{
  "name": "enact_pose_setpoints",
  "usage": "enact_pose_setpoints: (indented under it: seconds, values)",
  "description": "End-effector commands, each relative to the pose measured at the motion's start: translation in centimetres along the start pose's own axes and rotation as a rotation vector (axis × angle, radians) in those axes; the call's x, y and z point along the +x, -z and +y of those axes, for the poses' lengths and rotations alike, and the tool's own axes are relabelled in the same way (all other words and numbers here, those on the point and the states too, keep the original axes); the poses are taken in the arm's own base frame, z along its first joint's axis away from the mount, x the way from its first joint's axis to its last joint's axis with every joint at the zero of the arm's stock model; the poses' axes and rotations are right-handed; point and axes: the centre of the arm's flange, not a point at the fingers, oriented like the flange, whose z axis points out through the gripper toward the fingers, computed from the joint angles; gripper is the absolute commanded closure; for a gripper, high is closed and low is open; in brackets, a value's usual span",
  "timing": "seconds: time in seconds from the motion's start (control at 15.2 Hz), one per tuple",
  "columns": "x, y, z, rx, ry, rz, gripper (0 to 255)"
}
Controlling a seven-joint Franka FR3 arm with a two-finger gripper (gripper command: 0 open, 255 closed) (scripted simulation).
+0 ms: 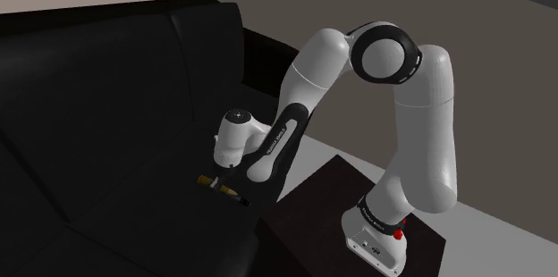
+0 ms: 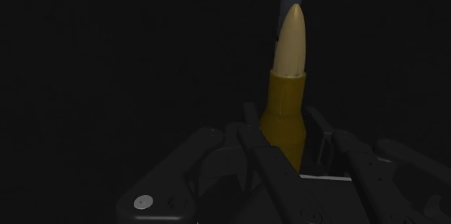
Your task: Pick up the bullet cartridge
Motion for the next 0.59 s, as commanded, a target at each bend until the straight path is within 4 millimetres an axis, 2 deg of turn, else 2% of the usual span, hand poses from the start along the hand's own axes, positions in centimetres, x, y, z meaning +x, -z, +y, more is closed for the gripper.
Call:
enact_pose_setpoints:
  seconds: [0.0,0.4,0.53]
  values:
    - [0.0,0.0,0.0,0.000,0.000,0.000,255]
    - [0.1,0.0,0.0,0.000,0.000,0.000,255]
    - [0.1,1.0,0.0,0.000,0.000,0.000,255]
